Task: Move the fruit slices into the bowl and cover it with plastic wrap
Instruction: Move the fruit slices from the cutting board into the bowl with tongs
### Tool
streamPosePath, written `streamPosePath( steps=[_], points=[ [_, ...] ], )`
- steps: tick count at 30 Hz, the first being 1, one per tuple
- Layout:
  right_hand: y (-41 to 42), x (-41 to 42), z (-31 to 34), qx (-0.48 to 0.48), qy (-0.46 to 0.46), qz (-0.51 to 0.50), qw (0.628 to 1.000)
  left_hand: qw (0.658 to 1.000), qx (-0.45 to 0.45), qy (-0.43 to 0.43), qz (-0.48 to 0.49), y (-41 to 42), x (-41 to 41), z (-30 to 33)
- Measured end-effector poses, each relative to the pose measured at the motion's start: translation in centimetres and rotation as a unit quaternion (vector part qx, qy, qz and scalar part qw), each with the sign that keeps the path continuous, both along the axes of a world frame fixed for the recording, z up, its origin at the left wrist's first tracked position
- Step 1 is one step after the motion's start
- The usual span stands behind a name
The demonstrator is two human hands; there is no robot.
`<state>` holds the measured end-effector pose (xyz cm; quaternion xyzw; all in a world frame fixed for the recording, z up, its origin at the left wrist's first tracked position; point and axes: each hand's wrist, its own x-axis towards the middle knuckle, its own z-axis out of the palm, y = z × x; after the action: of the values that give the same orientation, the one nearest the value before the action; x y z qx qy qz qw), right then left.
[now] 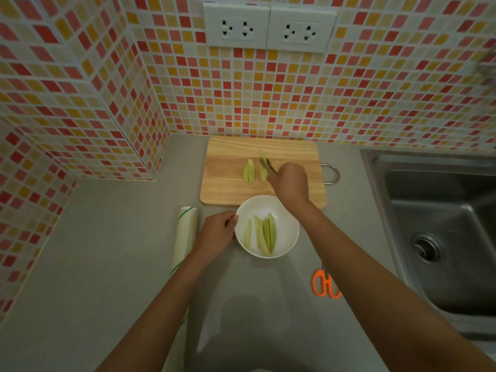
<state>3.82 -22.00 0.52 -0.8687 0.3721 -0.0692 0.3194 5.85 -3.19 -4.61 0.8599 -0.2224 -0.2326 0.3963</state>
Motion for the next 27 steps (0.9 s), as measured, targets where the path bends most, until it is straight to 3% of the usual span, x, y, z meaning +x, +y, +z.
streamPosePath(
  steps=[4, 11, 18, 27],
  points=[
    [1.8, -7.3, 1.6, 0.066, -0.042, -0.028, 0.997, 1.000, -0.002, 0.006, 0.007, -0.1, -0.1, 0.1],
    [6.4, -13.9, 1.0, 0.054, 0.118, 0.022, 0.991, 1.000, -0.005, 0.015, 0.020, 0.0, -0.2, 0.2],
    [3.0, -5.4, 2.1, -0.002, 0.011, 0.007, 1.000, 1.000, -0.010, 0.014, 0.021, -0.1, -0.1, 0.2],
    [1.3, 2.9, -1.0, -0.043, 0.072, 0.046, 0.995, 1.000, -0.010, 0.020, 0.011, 0.1, -0.2, 0.3]
  ],
)
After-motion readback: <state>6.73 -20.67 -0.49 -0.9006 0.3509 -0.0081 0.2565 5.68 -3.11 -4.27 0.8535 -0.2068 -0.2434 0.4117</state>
